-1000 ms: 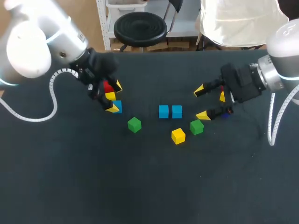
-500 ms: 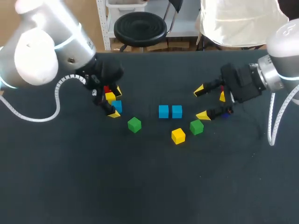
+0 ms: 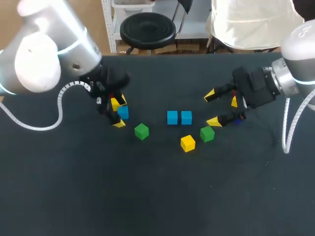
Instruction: Place the blue cubes, place green cubes on the blue cubes, place the yellow cubes on the green cubes, then place the red cubes on the yellow cubes, and place purple cube on the red cubes.
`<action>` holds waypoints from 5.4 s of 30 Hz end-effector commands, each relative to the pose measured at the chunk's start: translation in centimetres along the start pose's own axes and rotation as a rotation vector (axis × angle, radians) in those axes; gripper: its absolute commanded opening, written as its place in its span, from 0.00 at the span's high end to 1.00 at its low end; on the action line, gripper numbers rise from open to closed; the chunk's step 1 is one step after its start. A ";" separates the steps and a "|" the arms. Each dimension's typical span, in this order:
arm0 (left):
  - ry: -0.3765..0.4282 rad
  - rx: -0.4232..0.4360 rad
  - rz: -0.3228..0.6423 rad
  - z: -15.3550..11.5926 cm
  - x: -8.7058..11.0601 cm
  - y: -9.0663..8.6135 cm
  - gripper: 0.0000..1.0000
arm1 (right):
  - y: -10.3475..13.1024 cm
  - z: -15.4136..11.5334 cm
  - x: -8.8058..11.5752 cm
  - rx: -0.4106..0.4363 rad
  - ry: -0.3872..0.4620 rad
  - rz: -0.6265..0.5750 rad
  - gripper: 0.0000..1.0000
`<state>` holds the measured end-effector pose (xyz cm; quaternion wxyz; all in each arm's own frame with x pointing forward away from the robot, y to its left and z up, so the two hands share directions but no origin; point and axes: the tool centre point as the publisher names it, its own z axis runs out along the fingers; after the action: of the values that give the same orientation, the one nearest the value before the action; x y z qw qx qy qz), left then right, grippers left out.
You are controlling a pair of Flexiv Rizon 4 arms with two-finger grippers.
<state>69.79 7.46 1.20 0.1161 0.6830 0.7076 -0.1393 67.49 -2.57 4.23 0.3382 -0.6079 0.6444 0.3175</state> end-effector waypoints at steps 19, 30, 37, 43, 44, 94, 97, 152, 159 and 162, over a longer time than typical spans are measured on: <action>0.041 0.016 -0.005 0.7 0.2 0.9 0.44 | 0.0 0.0 0.0 0.000 -0.002 -0.001 0.00; 0.045 0.010 -0.035 0.3 0.9 0.5 0.00 | 0.0 0.0 0.0 0.000 -0.002 -0.001 0.00; 0.044 -0.004 -0.077 0.3 1.5 0.5 0.00 | 0.0 0.0 0.0 0.000 -0.002 -0.001 0.00; 0.003 0.013 -0.152 0.5 2.3 0.9 0.00 | 0.0 0.0 0.0 0.000 -0.002 -0.001 0.00; -0.010 0.019 -0.164 0.5 2.4 0.9 0.00 | 0.0 0.0 0.0 0.000 -0.002 -0.001 0.00; -0.028 0.016 -0.125 0.9 1.3 0.4 0.77 | 0.0 0.0 0.0 0.000 -0.002 -0.001 0.00; -0.029 0.021 -0.117 1.0 1.3 0.3 1.00 | 0.0 0.0 0.0 0.000 -0.002 -0.001 0.00; 0.023 0.014 0.160 -2.2 -11.6 -0.6 1.00 | 0.0 0.0 0.0 0.000 -0.002 -0.001 0.00; 0.033 0.034 0.116 -0.6 -11.0 -0.2 1.00 | 0.0 0.0 0.0 0.000 -0.002 -0.001 0.00; 0.062 0.043 0.100 0.0 -10.6 0.0 1.00 | 0.0 0.0 0.0 0.000 -0.002 -0.001 0.00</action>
<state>69.42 -1.98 5.33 0.0982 0.7230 0.6717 -0.1286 67.49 -2.56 4.23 0.3381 -0.6079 0.6444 0.3175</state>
